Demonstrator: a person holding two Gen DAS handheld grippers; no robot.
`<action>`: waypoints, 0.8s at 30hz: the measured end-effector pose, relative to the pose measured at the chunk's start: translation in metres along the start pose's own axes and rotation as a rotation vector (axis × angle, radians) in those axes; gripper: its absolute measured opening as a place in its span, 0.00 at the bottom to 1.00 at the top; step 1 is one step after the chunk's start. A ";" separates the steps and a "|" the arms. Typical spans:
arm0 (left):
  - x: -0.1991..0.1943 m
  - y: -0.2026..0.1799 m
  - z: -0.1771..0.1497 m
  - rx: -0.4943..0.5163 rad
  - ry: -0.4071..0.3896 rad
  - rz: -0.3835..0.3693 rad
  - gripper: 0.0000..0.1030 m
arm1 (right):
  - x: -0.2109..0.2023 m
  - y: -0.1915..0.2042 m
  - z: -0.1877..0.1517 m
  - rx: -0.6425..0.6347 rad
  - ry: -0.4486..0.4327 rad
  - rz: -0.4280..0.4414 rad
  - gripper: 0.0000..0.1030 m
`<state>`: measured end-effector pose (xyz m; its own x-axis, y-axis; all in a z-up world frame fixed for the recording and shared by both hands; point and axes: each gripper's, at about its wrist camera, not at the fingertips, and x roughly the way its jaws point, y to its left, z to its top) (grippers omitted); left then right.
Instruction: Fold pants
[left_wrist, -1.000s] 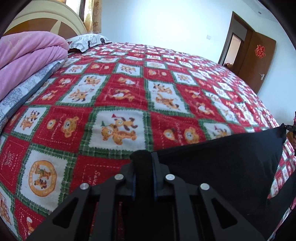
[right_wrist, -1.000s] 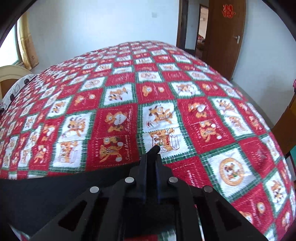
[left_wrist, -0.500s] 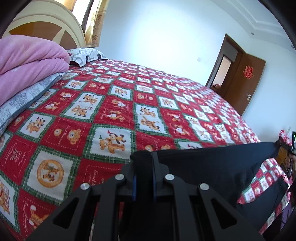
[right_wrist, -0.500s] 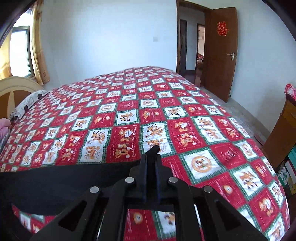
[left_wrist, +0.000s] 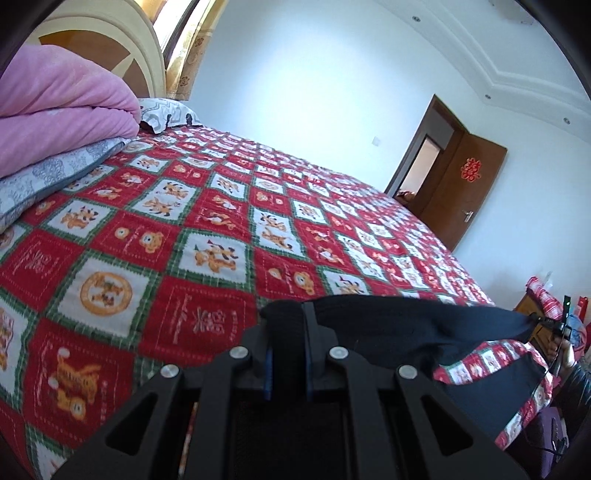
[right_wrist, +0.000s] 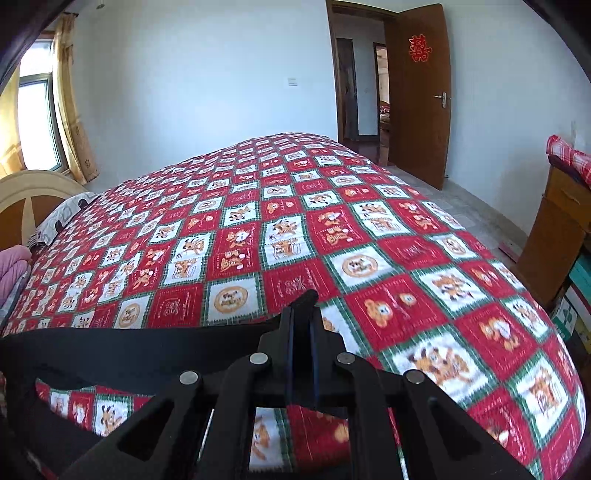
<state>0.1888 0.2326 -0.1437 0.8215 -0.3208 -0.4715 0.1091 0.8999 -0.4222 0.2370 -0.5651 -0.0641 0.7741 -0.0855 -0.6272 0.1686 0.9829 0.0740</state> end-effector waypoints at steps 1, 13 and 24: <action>-0.004 0.000 -0.003 0.003 -0.006 -0.008 0.12 | -0.005 -0.002 -0.005 0.005 -0.004 0.004 0.07; -0.041 -0.001 -0.053 0.040 -0.017 -0.113 0.12 | -0.048 -0.046 -0.067 0.104 -0.005 0.005 0.07; -0.041 -0.007 -0.093 0.246 0.071 0.014 0.29 | -0.064 -0.076 -0.110 0.174 0.020 0.012 0.07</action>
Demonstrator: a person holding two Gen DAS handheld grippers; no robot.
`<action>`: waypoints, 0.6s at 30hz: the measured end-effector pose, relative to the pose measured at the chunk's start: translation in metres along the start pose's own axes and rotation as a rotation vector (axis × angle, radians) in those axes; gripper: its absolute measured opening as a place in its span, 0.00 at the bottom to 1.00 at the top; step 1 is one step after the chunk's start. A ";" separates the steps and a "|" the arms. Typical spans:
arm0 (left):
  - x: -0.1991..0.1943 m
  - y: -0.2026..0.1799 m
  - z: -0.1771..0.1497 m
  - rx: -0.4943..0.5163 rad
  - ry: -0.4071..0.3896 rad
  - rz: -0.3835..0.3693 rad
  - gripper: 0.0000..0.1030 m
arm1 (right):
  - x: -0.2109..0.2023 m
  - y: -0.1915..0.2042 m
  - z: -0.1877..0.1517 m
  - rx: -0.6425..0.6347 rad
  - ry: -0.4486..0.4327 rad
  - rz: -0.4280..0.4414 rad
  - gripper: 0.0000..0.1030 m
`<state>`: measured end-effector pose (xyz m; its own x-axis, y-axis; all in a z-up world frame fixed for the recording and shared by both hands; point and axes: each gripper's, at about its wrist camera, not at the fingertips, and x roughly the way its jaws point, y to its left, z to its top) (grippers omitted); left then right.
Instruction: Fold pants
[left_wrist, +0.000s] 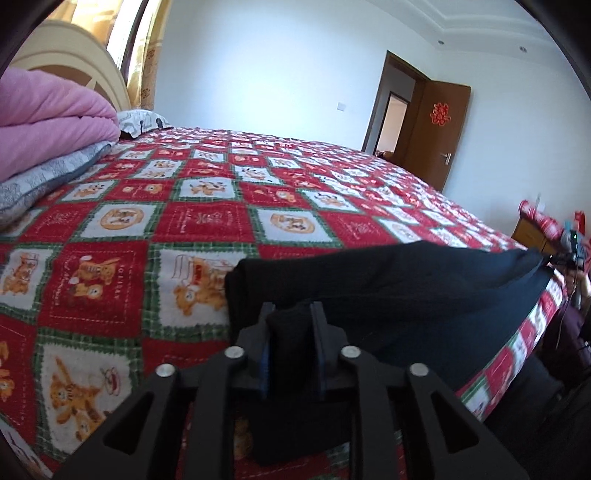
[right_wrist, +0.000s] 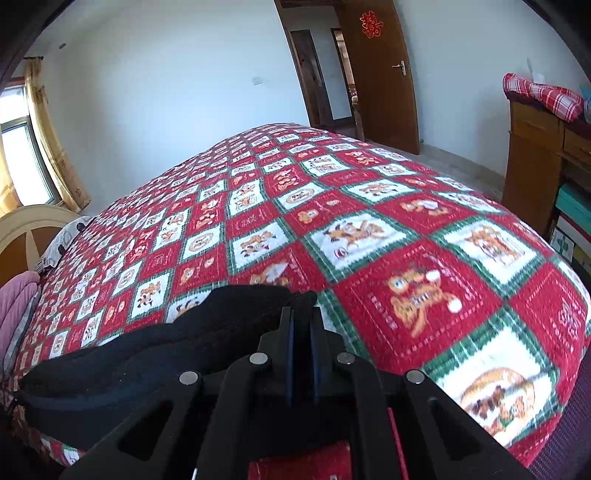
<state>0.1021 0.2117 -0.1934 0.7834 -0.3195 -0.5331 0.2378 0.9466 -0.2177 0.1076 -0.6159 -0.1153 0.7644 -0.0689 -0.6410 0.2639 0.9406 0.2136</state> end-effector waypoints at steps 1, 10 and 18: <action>-0.002 0.001 -0.001 0.008 0.002 0.011 0.32 | -0.002 -0.002 -0.004 -0.003 0.004 -0.001 0.07; -0.030 0.028 -0.019 0.035 0.021 0.146 0.66 | -0.020 -0.018 -0.018 0.031 0.009 -0.023 0.37; -0.057 0.051 -0.032 -0.117 0.012 0.198 0.64 | -0.062 -0.003 -0.020 0.020 -0.065 -0.133 0.38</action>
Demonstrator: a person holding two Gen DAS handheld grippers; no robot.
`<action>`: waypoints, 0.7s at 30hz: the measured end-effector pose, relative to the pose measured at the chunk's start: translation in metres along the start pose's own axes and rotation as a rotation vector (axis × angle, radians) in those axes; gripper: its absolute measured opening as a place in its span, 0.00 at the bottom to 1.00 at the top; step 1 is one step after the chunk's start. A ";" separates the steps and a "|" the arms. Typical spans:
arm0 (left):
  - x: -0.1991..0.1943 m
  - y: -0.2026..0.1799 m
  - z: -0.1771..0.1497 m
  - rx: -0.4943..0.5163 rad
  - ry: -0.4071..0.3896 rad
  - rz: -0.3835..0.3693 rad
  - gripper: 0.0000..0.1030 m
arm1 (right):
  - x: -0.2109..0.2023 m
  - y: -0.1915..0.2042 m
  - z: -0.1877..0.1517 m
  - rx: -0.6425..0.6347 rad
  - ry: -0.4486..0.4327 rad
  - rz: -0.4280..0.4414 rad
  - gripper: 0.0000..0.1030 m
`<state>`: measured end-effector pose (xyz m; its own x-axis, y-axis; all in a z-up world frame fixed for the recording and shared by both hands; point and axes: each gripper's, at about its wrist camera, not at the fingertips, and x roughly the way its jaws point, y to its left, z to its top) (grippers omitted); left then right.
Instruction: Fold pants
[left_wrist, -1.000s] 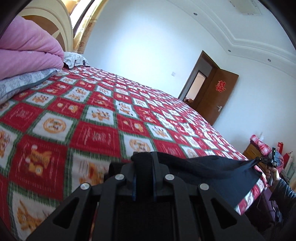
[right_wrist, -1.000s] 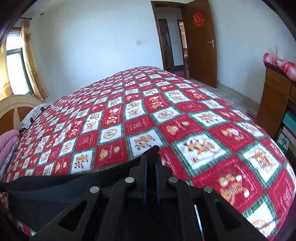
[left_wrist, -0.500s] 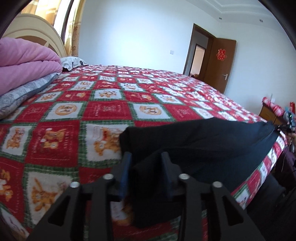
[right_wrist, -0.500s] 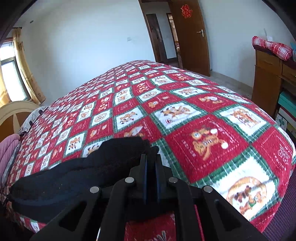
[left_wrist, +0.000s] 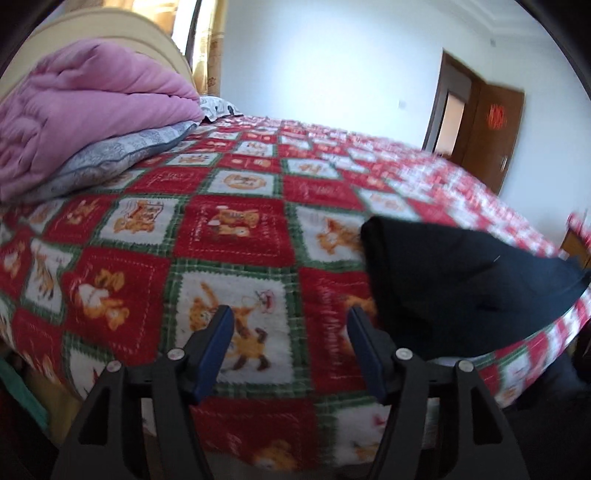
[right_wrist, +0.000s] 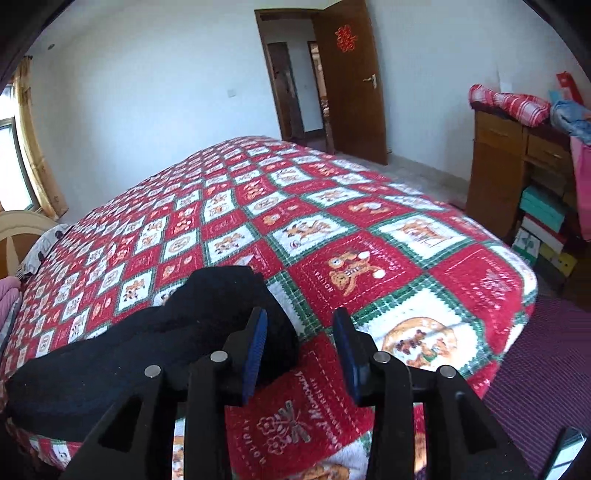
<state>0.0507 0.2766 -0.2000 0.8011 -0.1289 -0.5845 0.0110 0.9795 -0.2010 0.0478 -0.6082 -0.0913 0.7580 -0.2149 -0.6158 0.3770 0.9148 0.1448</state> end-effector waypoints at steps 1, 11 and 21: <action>-0.003 -0.002 0.000 -0.020 -0.006 -0.026 0.64 | -0.006 0.005 0.001 0.000 -0.007 0.007 0.38; 0.002 -0.055 -0.004 -0.108 0.056 -0.264 0.64 | -0.037 0.159 -0.034 -0.312 0.019 0.253 0.38; 0.015 -0.073 -0.002 -0.057 0.069 -0.246 0.55 | -0.027 0.311 -0.122 -0.646 0.093 0.443 0.38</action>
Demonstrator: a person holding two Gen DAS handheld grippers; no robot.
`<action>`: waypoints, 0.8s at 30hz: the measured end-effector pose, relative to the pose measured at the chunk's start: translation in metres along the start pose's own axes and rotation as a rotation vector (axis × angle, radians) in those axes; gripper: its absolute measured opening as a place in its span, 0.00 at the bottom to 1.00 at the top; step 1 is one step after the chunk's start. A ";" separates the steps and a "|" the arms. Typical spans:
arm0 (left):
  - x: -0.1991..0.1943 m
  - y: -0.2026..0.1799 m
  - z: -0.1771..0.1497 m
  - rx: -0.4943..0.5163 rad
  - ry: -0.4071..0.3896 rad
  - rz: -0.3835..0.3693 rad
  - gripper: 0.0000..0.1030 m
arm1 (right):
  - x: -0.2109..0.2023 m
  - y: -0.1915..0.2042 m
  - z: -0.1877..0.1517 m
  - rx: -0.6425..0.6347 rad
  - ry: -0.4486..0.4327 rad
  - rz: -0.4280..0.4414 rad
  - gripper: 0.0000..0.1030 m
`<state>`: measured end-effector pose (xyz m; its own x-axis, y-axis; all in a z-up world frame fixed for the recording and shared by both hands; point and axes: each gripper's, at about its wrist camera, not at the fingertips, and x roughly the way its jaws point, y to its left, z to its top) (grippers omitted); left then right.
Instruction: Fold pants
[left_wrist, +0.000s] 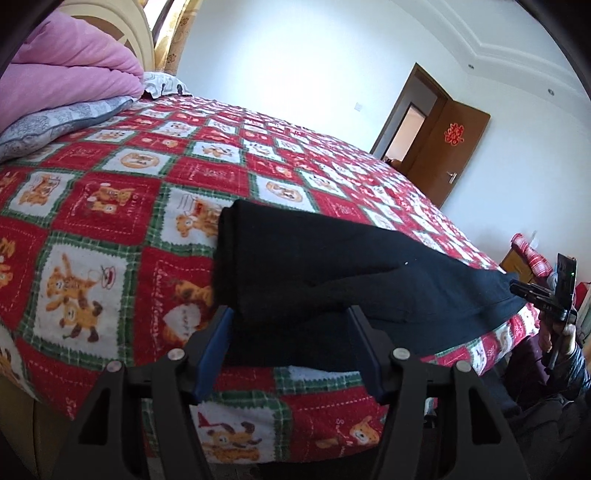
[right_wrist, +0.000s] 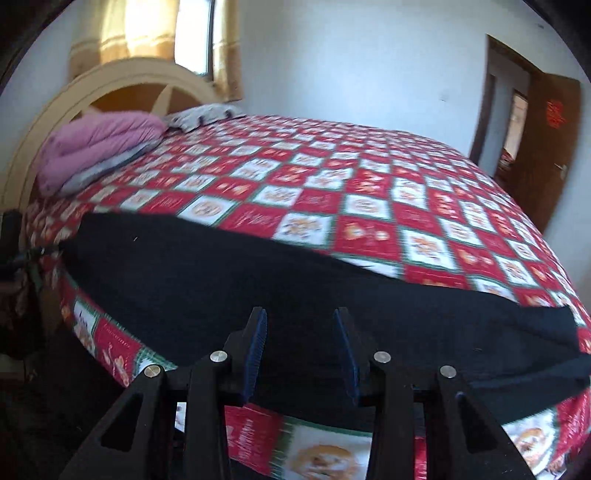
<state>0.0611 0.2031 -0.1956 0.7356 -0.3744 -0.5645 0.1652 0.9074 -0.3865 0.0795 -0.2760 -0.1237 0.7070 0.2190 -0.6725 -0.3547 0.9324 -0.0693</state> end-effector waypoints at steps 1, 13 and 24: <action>0.003 -0.002 0.000 0.011 0.014 0.000 0.52 | 0.006 0.011 -0.001 -0.023 0.010 0.013 0.38; -0.006 -0.001 0.006 0.098 -0.023 0.068 0.12 | 0.059 0.092 -0.004 -0.259 0.056 0.091 0.38; -0.002 0.009 0.013 0.067 -0.035 0.045 0.12 | 0.093 0.142 -0.010 -0.433 0.091 0.097 0.44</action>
<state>0.0697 0.2148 -0.1884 0.7654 -0.3270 -0.5543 0.1739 0.9343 -0.3112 0.0886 -0.1267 -0.2035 0.6081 0.2552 -0.7517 -0.6539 0.6981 -0.2919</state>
